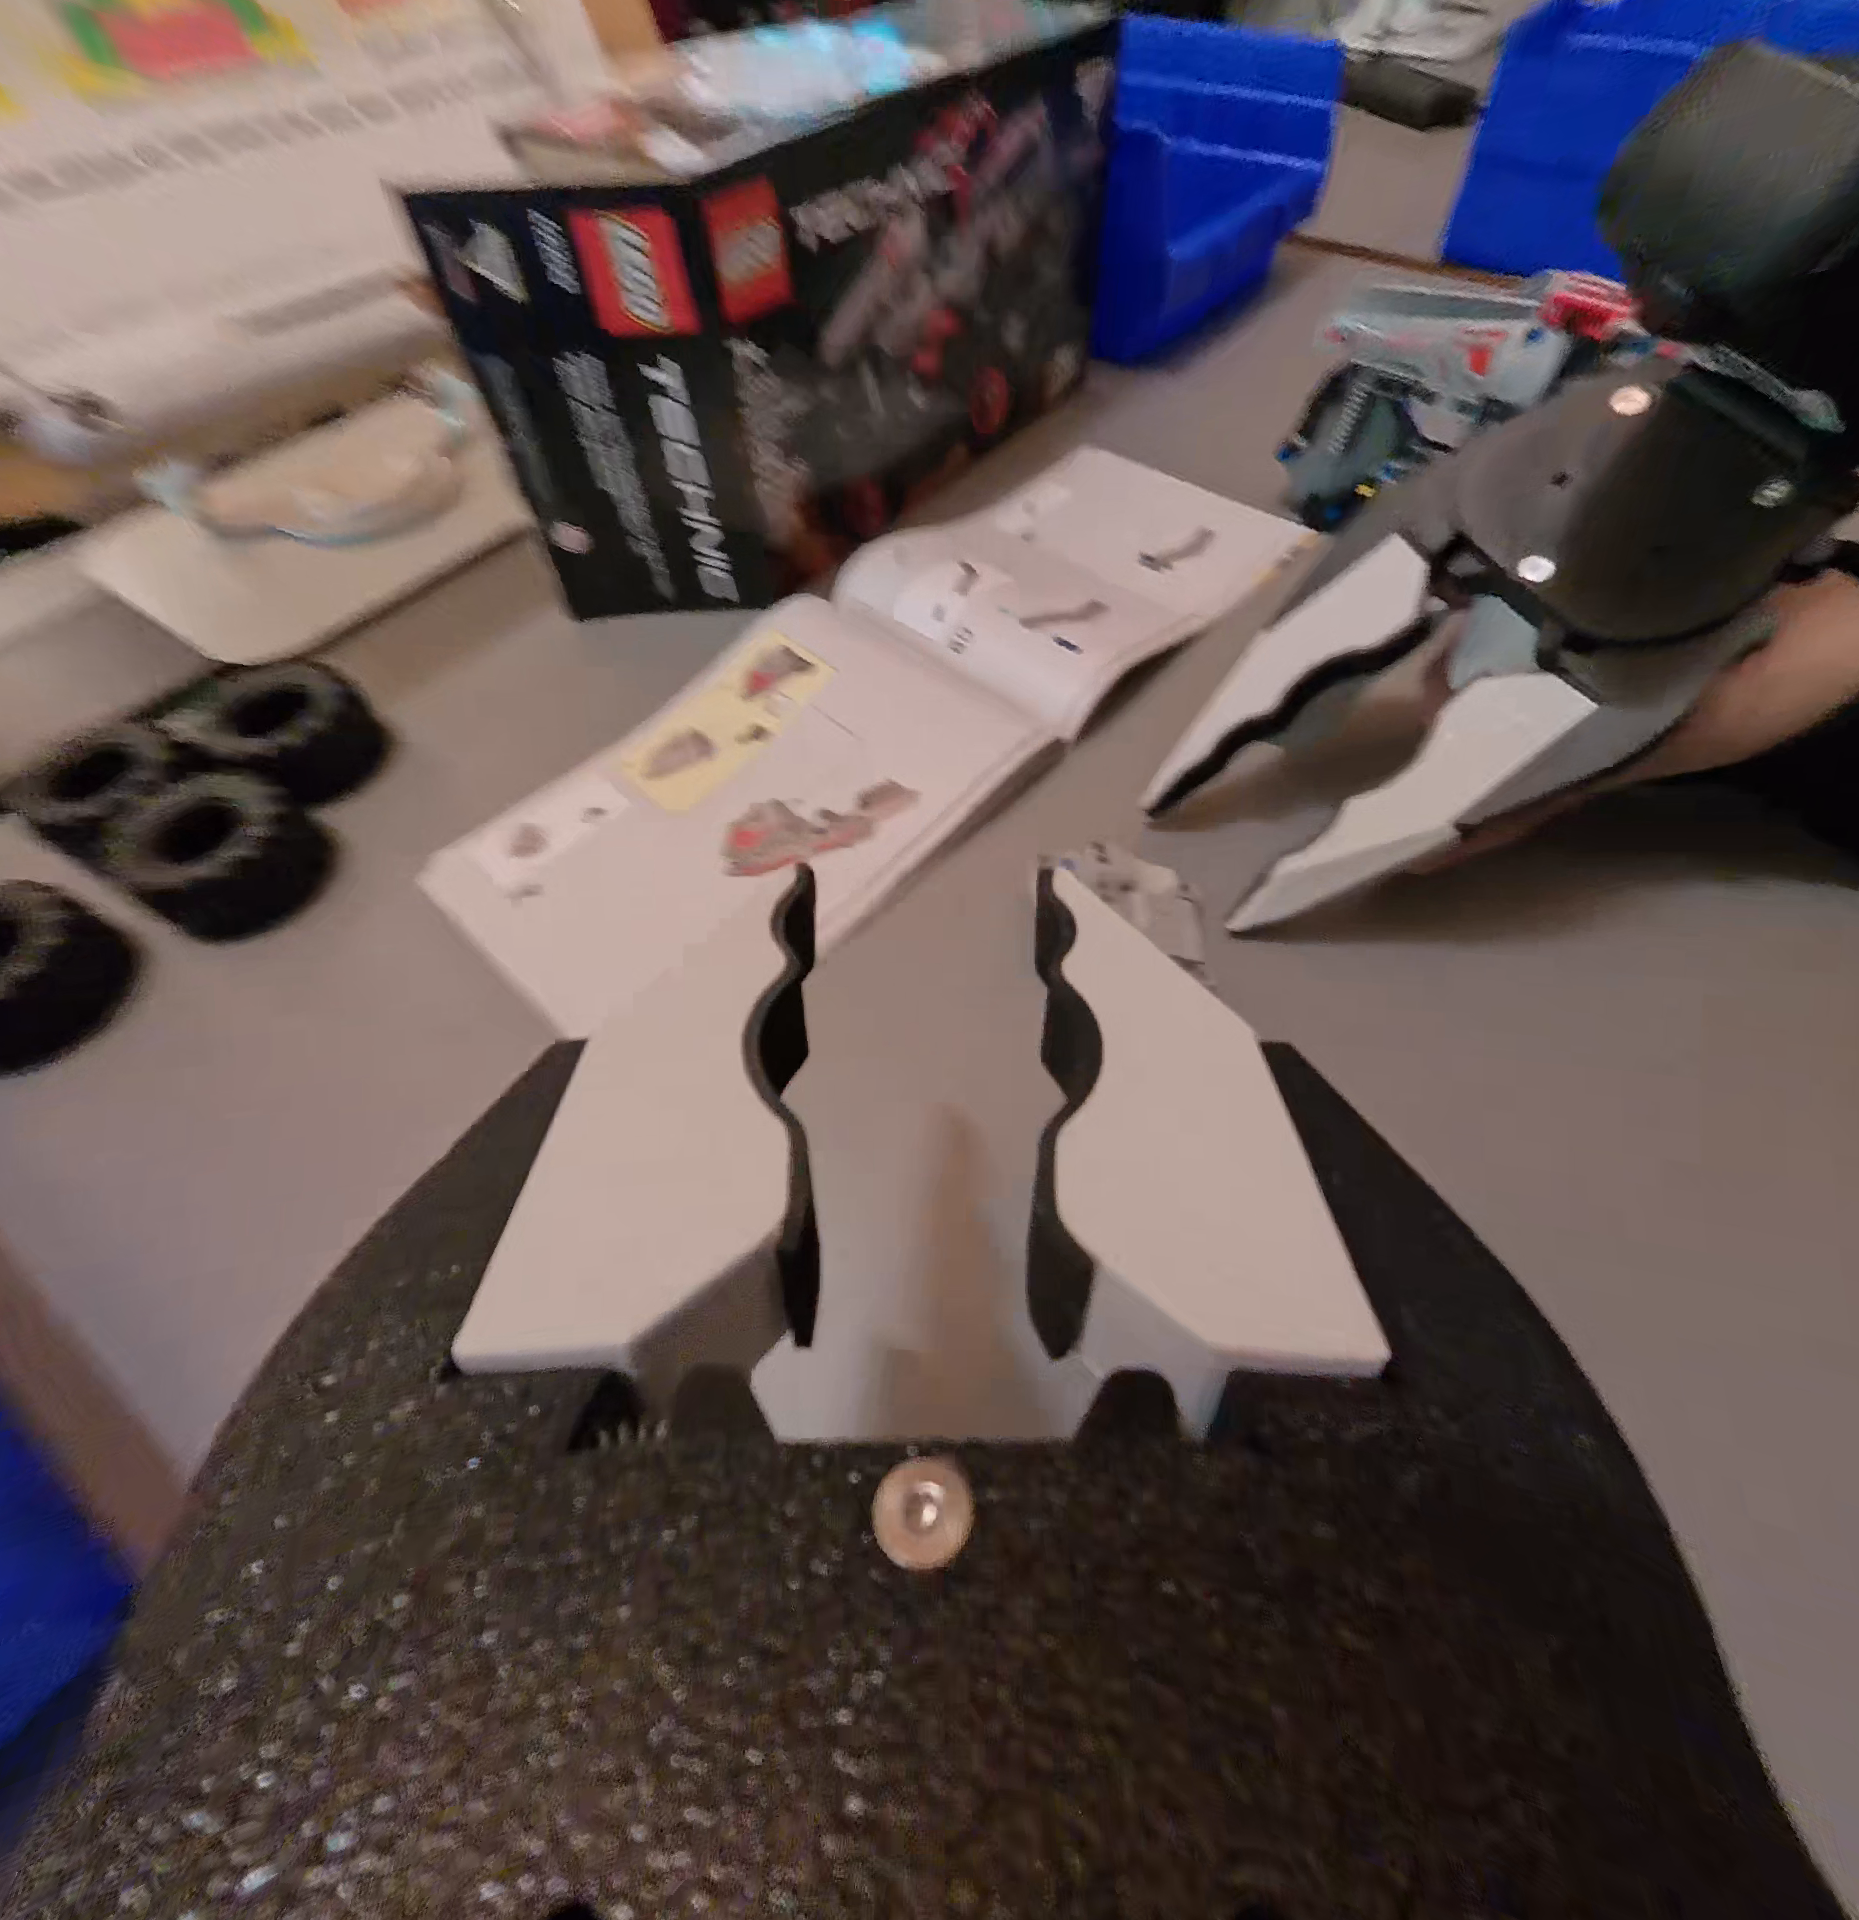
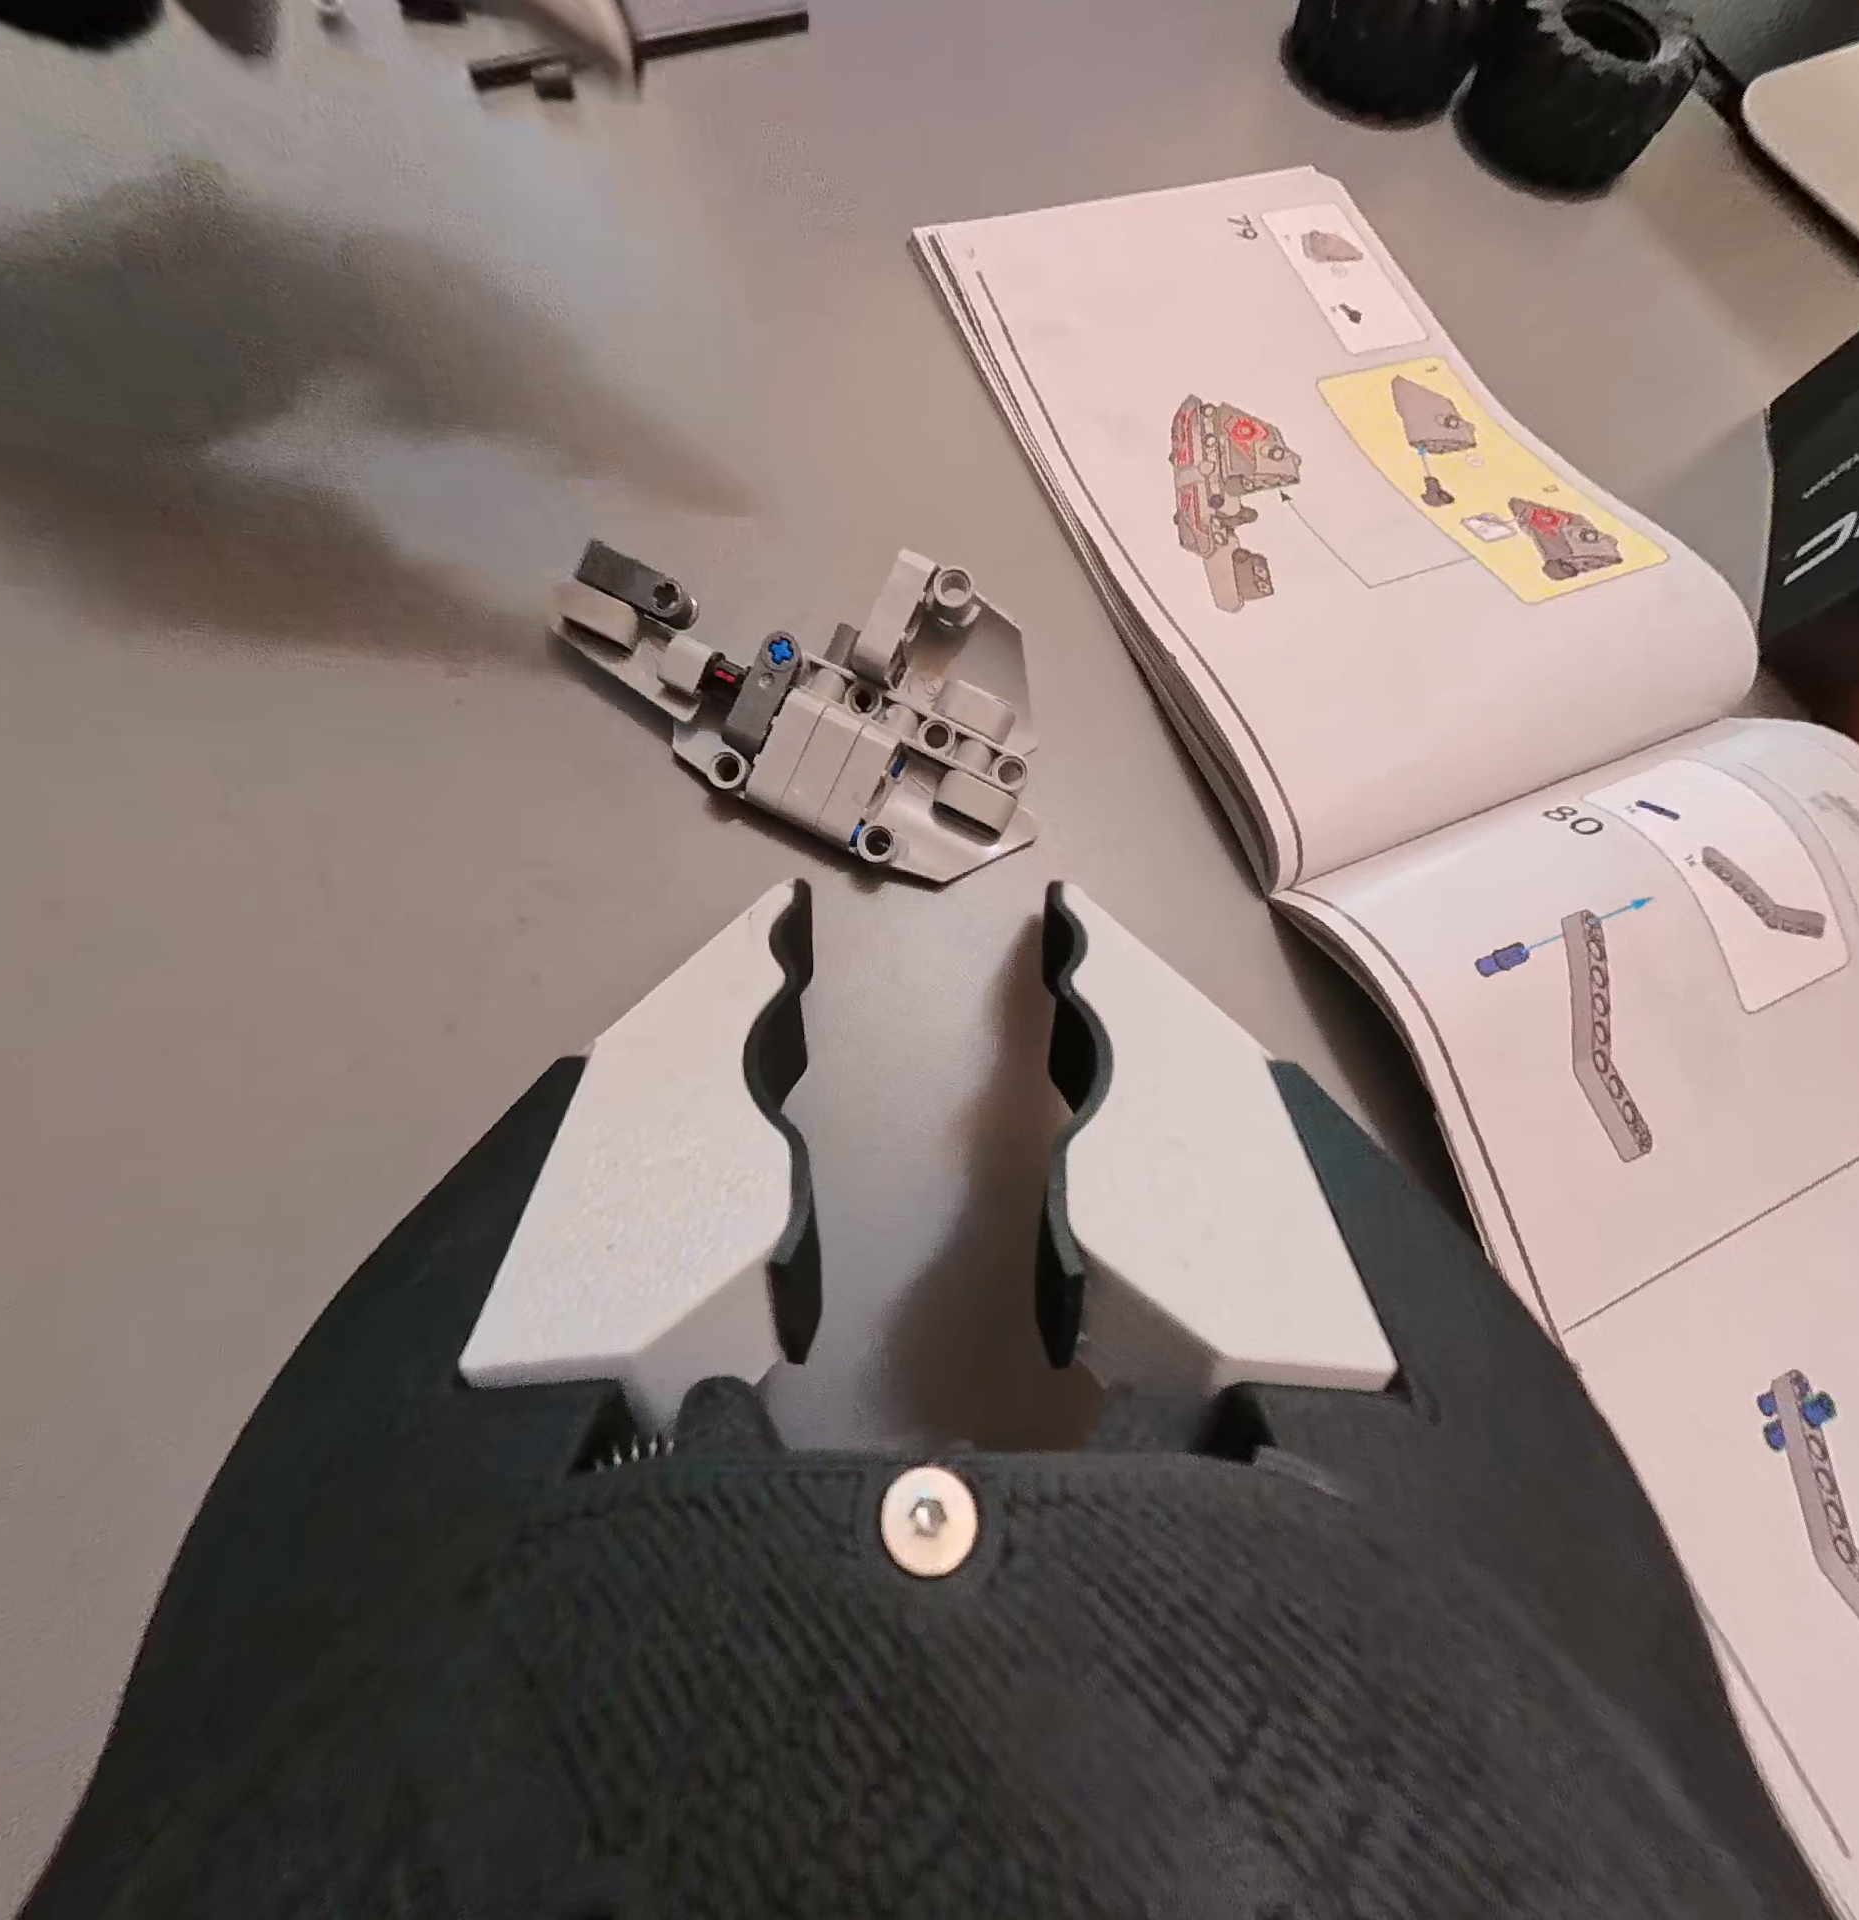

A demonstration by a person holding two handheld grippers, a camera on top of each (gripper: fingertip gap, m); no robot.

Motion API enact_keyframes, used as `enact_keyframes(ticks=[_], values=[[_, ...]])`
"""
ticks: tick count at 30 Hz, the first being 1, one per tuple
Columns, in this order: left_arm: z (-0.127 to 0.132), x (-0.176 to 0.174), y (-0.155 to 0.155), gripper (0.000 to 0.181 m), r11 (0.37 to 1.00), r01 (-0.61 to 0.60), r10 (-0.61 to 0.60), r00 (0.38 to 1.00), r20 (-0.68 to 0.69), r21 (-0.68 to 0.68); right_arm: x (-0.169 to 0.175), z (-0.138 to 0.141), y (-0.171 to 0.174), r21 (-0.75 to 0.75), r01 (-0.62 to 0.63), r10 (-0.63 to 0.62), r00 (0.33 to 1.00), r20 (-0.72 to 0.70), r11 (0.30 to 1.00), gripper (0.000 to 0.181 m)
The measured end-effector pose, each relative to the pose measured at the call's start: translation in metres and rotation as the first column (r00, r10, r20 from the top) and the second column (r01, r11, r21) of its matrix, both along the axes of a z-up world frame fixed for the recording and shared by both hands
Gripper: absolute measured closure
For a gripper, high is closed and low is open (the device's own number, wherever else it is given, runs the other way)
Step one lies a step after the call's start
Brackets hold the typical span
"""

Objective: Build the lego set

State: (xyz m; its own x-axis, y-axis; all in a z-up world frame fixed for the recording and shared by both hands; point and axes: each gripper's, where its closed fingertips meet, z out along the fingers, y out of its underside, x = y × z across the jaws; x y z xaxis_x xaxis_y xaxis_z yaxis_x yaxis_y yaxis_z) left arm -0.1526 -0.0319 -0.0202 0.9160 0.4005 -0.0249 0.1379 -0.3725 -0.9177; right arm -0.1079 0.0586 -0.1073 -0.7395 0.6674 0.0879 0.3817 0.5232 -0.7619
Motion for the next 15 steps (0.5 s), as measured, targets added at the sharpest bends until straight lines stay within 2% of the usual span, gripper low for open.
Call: enact_keyframes(ticks=[3,7,9,13,15], values=[[0.022,-0.022,-0.036,0.143,0.991,-0.133,0.133,0.986,-0.104,0.004,-0.001,-0.001,0.004,0.001,0.023,-0.023,1.0,0.009,1.0,0.133],[0.058,-0.055,-0.1,0.14,0.94,-0.33,0.34,0.915,-0.217,0.083,-0.003,-0.002,0.008,-0.005,0.049,-0.049,0.999,0.019,0.999,0.127],[0.065,-0.07,-0.132,0.14,0.91,-0.407,0.415,0.878,-0.239,0.086,-0.004,-0.002,0.009,-0.008,0.054,-0.054,0.998,0.024,0.999,0.126],[0.057,-0.1,-0.19,0.133,0.849,-0.518,0.486,0.843,-0.23,-0.103,-0.007,-0.003,0.01,-0.021,0.065,-0.064,0.997,0.047,0.998,0.123],[0.052,-0.115,-0.214,0.131,0.817,-0.535,0.498,0.843,-0.202,-0.216,-0.008,-0.003,0.01,-0.023,0.067,-0.066,0.997,0.051,0.997,0.123]])
